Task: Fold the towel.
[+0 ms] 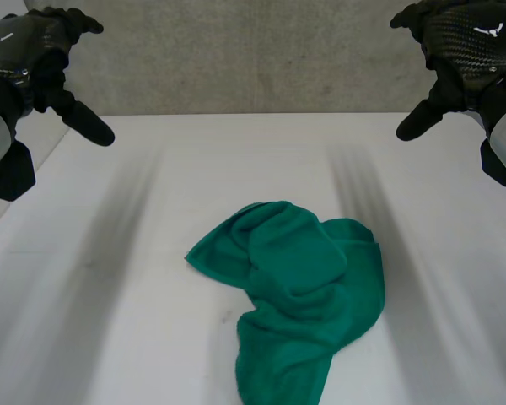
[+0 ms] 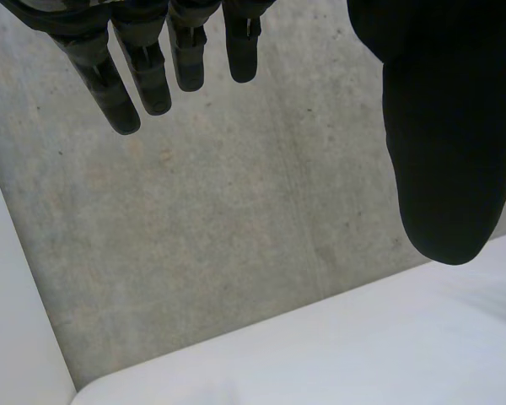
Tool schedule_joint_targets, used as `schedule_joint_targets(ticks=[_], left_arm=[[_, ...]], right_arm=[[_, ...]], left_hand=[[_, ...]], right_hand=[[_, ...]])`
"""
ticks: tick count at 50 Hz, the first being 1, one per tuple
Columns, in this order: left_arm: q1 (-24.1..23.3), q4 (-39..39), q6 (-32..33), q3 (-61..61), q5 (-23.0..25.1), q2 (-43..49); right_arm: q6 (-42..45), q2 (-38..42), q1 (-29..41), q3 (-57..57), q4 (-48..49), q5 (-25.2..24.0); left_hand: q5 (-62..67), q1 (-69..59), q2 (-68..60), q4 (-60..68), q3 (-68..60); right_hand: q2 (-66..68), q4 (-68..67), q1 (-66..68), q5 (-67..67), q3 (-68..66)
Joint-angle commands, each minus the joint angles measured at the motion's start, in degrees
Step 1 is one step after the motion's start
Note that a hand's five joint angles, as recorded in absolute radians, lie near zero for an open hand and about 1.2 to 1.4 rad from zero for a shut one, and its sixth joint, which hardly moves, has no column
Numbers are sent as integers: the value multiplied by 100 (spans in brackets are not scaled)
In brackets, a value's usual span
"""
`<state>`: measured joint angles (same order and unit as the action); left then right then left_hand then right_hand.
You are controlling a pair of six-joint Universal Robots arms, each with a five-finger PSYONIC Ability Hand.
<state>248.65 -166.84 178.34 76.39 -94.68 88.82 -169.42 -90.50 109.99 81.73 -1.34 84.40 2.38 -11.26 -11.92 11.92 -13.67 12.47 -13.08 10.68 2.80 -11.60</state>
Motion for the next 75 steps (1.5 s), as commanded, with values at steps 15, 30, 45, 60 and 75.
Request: schedule_joint_targets(ticks=[15,30,45,60,75], left_arm=[[-492,-103,-176,-440,178,2796],[-537,-1183,-370,-1065,574,4512],[-554,-1211,-388,-1206,1101,4786],[-580,-1167,-441,-1136,820,4654],[-616,-666,-625,-1056,670,4636]], right_arm=[[1184,1711,-21,-8,-1325,-284],[243,3231,-13,142,-121,-266],[243,3680,-13,-16,248,-231],[251,3663,-65,-34,275,-240],[339,2099,-197,528,170,-406]], left_hand=[[337,-449,-383,383,-207],[3396,-3508,-3442,3442,-3267],[3805,-3917,-3851,3851,-3676],[2138,-2250,-2184,2185,-2009],[1751,-1863,-1797,1798,-1622]], right_hand=[[29,32,208,-4,-116],[2268,-2207,2447,2235,-2354],[3174,-3113,3353,3141,-3261],[6753,-6692,6932,6720,-6840],[6753,-6692,6932,6720,-6840]])
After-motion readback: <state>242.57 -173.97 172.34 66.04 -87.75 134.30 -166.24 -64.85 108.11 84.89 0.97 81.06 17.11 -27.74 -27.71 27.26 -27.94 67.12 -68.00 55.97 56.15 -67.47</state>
